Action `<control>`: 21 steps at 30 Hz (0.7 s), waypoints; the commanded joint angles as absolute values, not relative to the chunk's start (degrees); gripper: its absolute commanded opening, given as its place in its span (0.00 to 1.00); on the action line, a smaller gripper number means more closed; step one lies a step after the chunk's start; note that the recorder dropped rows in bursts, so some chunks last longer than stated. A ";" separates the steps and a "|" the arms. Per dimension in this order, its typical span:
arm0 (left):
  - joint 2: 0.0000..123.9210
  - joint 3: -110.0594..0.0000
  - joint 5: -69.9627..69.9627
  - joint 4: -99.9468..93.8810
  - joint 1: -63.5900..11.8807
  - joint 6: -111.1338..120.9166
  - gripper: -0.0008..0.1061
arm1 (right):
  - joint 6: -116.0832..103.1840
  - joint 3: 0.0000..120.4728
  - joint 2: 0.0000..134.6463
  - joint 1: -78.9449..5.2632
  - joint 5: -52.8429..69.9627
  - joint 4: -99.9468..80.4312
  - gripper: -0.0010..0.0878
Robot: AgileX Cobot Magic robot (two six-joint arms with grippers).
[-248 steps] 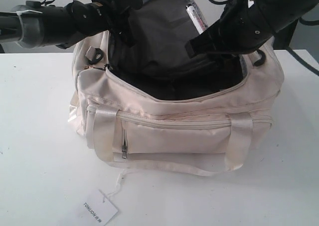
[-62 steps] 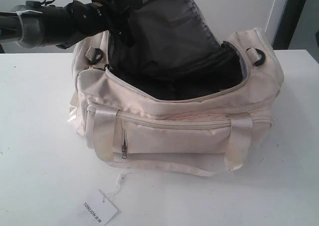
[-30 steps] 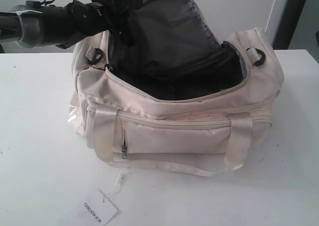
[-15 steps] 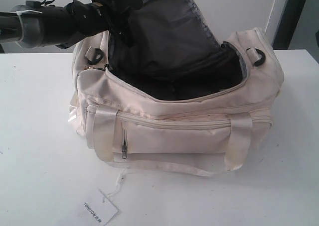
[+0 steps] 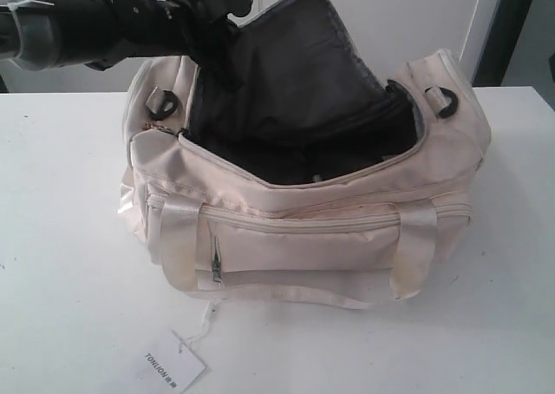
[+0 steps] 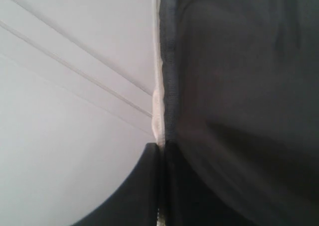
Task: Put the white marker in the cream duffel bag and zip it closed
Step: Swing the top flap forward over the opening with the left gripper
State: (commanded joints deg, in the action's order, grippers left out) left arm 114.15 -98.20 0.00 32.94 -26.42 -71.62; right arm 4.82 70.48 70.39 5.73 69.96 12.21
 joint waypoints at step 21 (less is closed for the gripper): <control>108.95 -98.35 -36.32 32.94 -26.42 -62.63 0.01 | 4.82 70.48 70.39 5.73 69.96 13.26 0.01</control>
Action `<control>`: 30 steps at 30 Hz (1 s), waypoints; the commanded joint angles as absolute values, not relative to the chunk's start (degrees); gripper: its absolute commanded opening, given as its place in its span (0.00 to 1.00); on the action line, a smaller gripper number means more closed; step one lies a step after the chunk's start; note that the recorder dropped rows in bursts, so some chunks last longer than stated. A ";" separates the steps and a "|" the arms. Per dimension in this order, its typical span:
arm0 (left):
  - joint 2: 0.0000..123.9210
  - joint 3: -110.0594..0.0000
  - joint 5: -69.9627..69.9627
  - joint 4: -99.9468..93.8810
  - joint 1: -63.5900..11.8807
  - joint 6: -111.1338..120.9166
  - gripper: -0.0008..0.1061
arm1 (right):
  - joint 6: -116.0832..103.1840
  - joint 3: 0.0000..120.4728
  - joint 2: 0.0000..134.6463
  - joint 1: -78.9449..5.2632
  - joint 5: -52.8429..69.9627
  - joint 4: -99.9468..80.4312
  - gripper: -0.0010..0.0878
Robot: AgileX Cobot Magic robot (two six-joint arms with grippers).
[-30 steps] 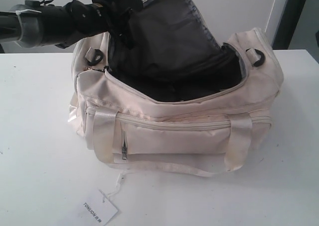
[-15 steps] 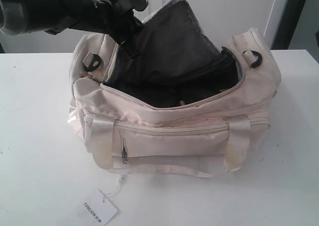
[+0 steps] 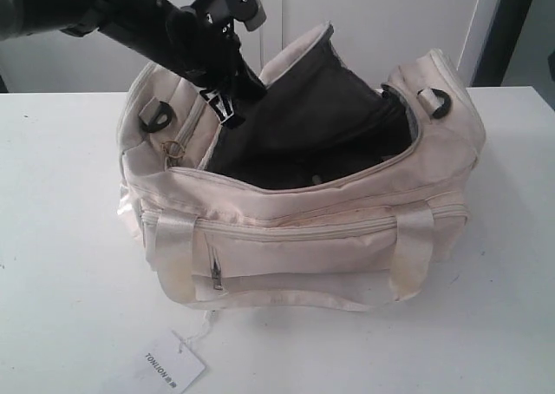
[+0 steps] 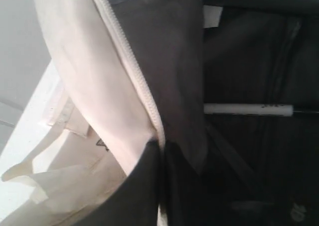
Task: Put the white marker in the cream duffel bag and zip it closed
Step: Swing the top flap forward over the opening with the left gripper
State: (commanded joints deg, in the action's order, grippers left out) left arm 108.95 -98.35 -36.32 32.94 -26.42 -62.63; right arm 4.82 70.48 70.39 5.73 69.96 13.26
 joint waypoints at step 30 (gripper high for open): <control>104.45 -98.35 -65.97 40.29 -26.42 -60.39 0.01 | 4.82 70.48 70.39 5.73 69.96 15.04 0.01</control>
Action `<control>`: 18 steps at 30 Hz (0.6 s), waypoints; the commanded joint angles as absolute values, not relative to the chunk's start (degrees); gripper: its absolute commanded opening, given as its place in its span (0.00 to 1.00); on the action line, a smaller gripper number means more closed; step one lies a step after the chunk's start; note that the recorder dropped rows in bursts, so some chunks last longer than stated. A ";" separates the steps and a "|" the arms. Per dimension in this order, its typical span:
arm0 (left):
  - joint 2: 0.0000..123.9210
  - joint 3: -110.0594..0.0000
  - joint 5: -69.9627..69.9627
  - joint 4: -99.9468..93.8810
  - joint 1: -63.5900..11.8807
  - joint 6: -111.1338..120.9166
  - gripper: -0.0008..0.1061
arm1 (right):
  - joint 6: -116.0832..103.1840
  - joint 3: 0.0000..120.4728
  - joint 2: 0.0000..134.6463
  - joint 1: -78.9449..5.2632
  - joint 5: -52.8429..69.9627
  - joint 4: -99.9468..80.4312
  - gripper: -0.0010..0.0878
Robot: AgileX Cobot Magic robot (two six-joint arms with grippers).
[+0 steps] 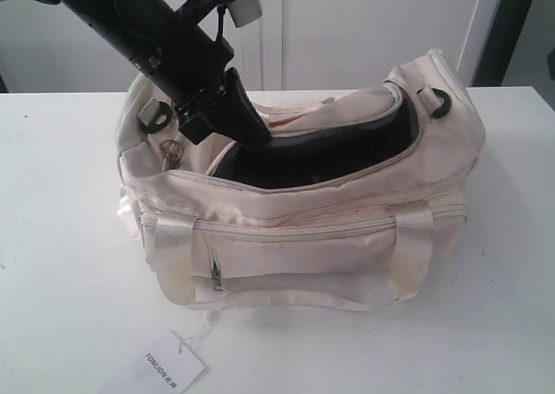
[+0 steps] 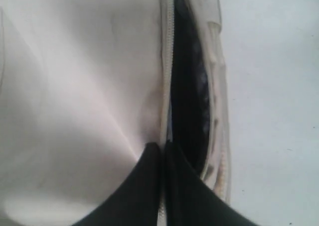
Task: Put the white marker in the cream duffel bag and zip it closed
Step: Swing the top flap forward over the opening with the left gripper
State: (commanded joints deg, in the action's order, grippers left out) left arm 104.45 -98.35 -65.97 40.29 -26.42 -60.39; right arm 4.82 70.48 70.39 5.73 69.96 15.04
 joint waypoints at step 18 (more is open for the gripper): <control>104.65 -98.35 -65.24 41.54 -26.42 -60.11 0.01 | 4.82 67.31 70.39 5.73 68.69 15.58 0.01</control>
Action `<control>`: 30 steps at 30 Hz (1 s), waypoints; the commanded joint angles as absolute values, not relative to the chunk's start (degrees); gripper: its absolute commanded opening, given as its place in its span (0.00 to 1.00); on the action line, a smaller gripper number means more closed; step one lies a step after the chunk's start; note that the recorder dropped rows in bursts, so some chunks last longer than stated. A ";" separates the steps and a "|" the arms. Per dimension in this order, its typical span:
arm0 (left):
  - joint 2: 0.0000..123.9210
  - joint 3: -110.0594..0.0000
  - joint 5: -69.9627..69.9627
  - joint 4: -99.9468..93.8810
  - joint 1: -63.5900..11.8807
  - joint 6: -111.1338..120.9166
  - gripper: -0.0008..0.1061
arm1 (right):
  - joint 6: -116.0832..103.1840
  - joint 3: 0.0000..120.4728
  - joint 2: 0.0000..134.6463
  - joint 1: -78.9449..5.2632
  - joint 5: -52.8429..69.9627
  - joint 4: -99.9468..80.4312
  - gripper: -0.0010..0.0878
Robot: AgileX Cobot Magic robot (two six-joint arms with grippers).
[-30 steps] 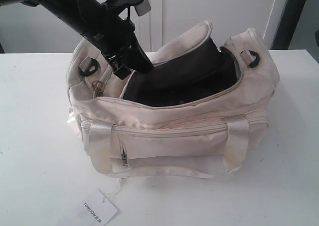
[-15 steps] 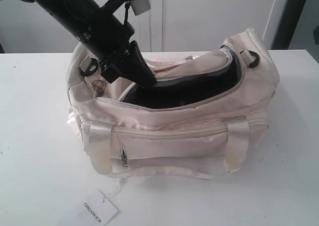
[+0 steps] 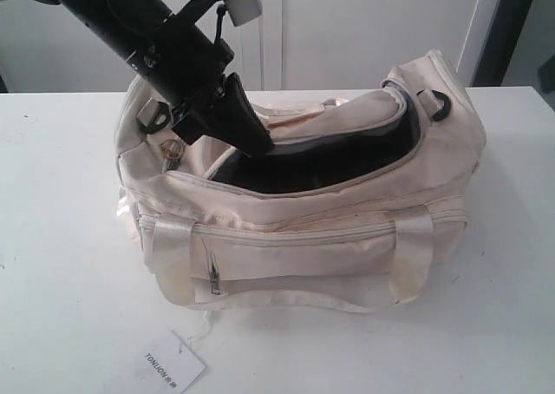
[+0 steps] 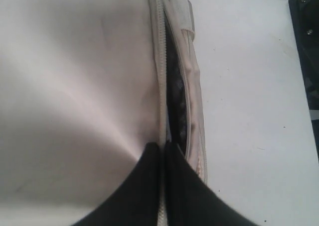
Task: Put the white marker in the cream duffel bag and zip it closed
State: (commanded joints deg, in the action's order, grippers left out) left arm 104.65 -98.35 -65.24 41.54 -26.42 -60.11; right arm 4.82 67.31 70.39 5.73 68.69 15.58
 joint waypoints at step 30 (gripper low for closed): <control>98.20 -98.35 -61.36 31.34 -26.42 -46.98 0.44 | 4.82 67.29 70.39 5.73 68.05 15.67 0.01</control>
State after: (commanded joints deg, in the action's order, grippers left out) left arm 98.20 -98.35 -61.36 31.34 -26.42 -46.98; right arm 4.82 67.29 70.39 5.73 68.05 15.67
